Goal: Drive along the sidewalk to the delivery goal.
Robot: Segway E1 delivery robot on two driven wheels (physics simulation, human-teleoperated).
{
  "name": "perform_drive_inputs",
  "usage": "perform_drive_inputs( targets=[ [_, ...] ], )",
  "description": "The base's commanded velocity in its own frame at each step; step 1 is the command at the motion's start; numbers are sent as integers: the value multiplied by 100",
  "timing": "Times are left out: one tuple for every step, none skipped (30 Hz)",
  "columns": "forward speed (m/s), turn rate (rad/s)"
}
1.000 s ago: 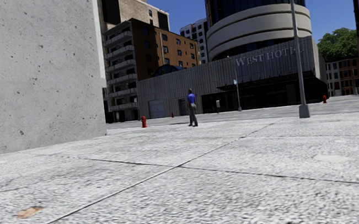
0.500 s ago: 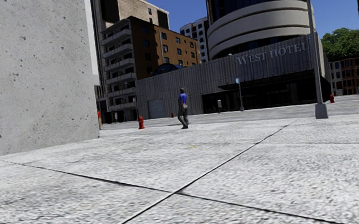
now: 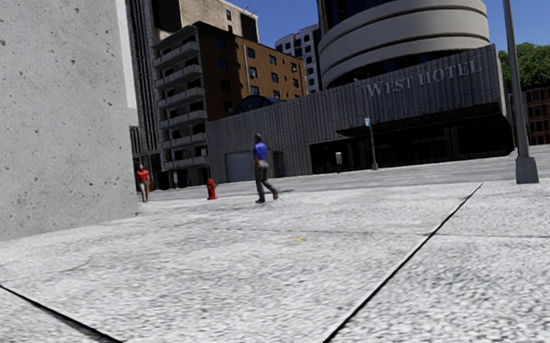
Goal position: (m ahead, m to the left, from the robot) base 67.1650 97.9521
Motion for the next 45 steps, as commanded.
perform_drive_inputs(
  targets=[
    [200,0],
    [200,0],
    [200,0],
    [200,0],
    [200,0],
    [200,0],
    [200,0],
    [200,0],
    [200,0],
    [200,0],
    [200,0],
    [200,0],
    [200,0],
    [200,0],
    [200,0],
    [200,0],
    [200,0],
    [200,0],
    [200,0],
    [200,0],
    [200,0],
    [200,0],
    [200,0],
    [200,0],
    [200,0],
    [200,0],
    [200,0],
    [200,0],
    [200,0],
    [200,0],
    [200,0],
    [200,0],
    [200,0],
    [200,0],
    [200,0],
    [200,0],
    [200,0],
    [200,0],
    [200,0],
    [200,0],
    [200,0],
    [200,0],
    [200,0],
    [200,0],
    [200,0]
  ],
)
